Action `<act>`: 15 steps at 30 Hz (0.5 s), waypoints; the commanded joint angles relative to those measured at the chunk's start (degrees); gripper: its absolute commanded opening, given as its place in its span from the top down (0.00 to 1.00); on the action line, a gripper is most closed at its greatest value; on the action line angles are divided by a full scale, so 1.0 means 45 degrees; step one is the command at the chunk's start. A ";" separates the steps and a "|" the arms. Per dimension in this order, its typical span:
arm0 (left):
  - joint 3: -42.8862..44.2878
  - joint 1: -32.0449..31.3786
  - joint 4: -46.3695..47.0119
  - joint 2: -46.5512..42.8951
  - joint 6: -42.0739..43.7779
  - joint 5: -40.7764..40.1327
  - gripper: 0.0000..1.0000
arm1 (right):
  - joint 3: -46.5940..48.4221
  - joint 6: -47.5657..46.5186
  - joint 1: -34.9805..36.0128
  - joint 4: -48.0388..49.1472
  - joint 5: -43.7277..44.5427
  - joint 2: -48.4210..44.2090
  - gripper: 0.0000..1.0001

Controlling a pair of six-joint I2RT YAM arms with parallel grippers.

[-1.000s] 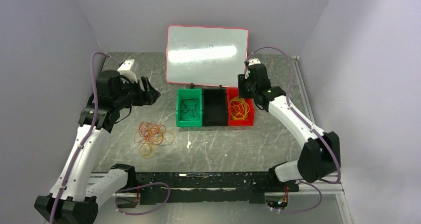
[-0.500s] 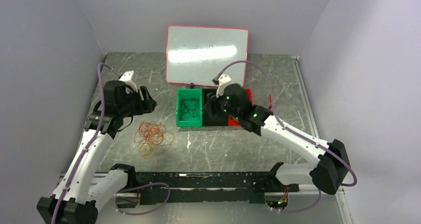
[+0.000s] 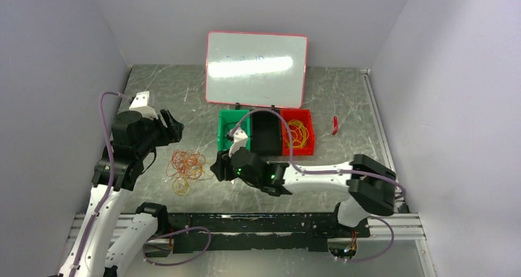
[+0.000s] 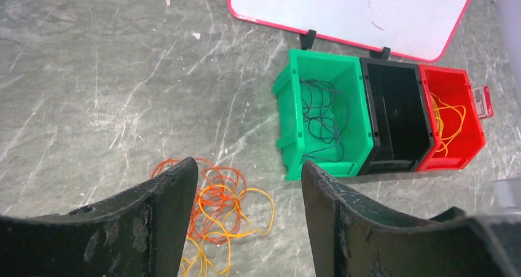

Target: Untangle the cables

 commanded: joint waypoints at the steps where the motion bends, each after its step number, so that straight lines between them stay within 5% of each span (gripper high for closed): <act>1: -0.0383 -0.0077 -0.0126 -0.0422 0.0197 -0.0175 0.33 | 0.0242 0.2214 0.0456 0.2543 0.1281 0.1403 0.50; 15: -0.0912 -0.0078 0.0371 -0.1071 0.0351 0.0370 0.33 | 0.2499 0.4234 0.0793 0.3279 -0.0182 0.5530 0.50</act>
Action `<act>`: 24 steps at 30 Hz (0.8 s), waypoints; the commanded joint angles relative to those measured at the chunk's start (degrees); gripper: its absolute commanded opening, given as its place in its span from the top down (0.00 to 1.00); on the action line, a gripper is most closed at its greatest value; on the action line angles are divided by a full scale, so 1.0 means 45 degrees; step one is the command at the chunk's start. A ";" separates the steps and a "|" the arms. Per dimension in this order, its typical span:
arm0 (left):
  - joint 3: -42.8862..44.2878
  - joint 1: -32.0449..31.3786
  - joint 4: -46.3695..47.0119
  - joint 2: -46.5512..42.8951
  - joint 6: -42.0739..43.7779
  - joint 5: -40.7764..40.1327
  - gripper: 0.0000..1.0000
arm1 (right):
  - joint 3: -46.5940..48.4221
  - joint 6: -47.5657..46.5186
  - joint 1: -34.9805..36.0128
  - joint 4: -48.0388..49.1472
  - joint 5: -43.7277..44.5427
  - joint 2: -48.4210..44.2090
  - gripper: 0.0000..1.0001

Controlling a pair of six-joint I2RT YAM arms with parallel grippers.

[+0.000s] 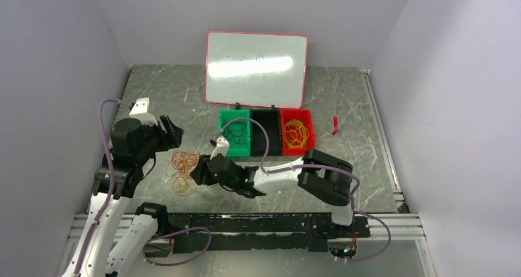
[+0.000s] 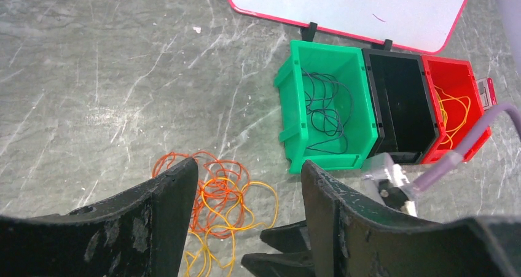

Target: Untangle the cables

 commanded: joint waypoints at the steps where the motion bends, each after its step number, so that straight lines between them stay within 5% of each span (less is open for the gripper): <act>1: -0.0162 -0.0073 0.0416 -0.0208 0.0208 0.0354 0.33 | 0.0750 0.0909 0.0122 0.0655 -0.0283 0.0818 0.51; 14: -0.0207 -0.0078 0.0484 -0.0172 0.0234 0.0417 0.32 | 0.1530 0.1788 0.0186 -0.0048 -0.0704 0.2297 0.52; 24: -0.0233 -0.0078 0.0470 -0.0239 0.0200 0.0312 0.32 | 0.1626 0.1784 0.0186 0.0423 -0.1157 0.2603 0.75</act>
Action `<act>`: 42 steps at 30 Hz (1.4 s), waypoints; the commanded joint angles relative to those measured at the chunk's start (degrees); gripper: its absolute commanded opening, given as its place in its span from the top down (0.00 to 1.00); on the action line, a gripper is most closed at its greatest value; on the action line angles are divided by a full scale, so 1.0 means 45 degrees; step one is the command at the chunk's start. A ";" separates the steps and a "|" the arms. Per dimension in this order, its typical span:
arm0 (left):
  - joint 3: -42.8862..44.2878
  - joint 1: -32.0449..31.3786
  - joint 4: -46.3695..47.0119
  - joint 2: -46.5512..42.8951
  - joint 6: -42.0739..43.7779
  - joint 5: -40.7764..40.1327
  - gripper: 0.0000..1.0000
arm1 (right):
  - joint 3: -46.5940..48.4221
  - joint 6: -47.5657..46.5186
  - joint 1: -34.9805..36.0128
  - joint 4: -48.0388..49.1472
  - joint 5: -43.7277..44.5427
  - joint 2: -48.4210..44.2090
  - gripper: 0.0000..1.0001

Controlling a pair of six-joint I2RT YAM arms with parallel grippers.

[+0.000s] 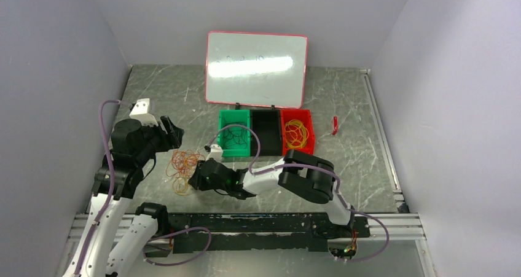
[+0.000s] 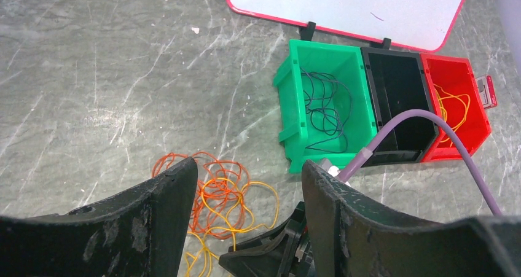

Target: Untangle the cables

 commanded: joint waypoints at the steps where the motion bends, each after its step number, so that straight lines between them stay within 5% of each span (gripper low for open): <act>1: -0.0090 -0.0078 0.0368 -0.0101 0.0088 0.0188 0.32 | 0.0250 -0.0007 0.0060 0.0234 0.0015 0.0163 0.78; 19: -0.0008 -0.0078 0.0305 -0.0209 0.0031 0.0067 0.31 | -0.0120 -0.4189 -0.0014 -0.0931 0.1698 -0.2754 1.00; 27: 0.0400 -0.0078 0.0056 -0.1005 -0.0108 -0.0082 0.27 | -0.0571 -0.5506 -0.1118 -0.1648 -0.0267 -0.4510 1.00; 42: 0.0479 -0.0078 0.0313 -0.2711 0.0405 -0.0082 0.12 | 0.6216 -0.9862 -0.3297 -0.9512 -0.5340 -0.3610 1.00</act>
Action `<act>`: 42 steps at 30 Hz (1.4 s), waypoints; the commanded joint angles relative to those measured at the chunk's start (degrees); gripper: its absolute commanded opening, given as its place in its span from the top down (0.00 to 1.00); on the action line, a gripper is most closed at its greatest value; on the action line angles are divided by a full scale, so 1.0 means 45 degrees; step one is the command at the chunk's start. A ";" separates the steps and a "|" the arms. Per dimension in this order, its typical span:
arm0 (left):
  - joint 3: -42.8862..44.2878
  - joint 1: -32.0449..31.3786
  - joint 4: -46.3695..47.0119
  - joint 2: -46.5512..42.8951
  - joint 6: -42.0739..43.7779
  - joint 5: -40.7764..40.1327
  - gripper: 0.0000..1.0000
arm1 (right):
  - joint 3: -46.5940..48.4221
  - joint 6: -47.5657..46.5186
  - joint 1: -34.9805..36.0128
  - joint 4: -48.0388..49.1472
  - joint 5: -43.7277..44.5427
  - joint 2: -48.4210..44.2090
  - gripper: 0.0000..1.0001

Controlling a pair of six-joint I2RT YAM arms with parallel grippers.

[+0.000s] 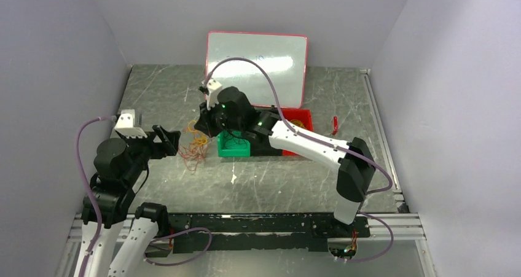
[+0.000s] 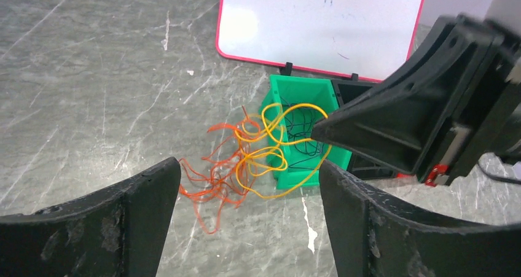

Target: Untangle the cables

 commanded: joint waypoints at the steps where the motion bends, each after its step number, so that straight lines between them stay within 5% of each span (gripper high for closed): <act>1: 0.0461 -0.0078 0.0448 -0.0341 0.0487 -0.0058 0.10 | 0.2254 -0.1794 0.0058 -0.3118 -0.1435 0.0790 1.00; 12: 0.0967 -0.0078 0.0227 -0.0371 0.2295 0.0588 0.06 | 0.5631 -0.3415 -0.0428 -0.5780 -0.2194 0.1744 1.00; 25: 0.0549 -0.0078 0.0976 0.0189 0.3457 0.3304 0.10 | 0.5968 -0.4321 -0.1072 -0.7065 -0.3861 0.0550 1.00; 42: -0.2809 -0.0078 0.5025 -0.0709 -0.0239 0.2315 0.09 | 0.7688 -0.4338 -0.1075 -0.7557 -0.4378 0.0733 1.00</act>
